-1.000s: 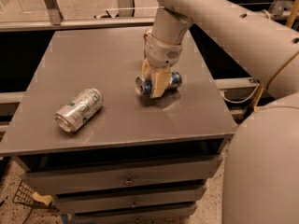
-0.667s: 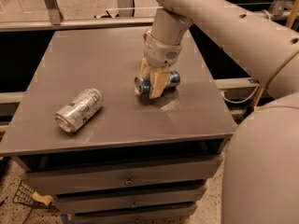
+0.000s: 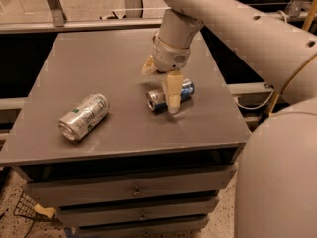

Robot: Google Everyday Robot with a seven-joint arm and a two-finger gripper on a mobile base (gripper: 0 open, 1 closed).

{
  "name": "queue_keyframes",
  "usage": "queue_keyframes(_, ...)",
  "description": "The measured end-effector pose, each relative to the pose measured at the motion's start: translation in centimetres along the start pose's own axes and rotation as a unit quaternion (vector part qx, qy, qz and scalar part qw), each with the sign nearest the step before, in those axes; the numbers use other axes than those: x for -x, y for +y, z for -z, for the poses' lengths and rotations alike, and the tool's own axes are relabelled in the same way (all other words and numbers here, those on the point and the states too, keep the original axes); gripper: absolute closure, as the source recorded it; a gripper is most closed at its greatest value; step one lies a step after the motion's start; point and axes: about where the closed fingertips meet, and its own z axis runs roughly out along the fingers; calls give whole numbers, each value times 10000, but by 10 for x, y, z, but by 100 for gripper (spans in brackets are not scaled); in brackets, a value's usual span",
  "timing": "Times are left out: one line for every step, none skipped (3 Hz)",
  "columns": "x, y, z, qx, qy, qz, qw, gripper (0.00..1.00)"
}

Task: Knock redbull can over

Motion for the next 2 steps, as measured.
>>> queue_keyframes(-7,-2,27,-99,308,-240,9992,0)
queue_keyframes(-15,-4,57,-270,730,-447,9960,0)
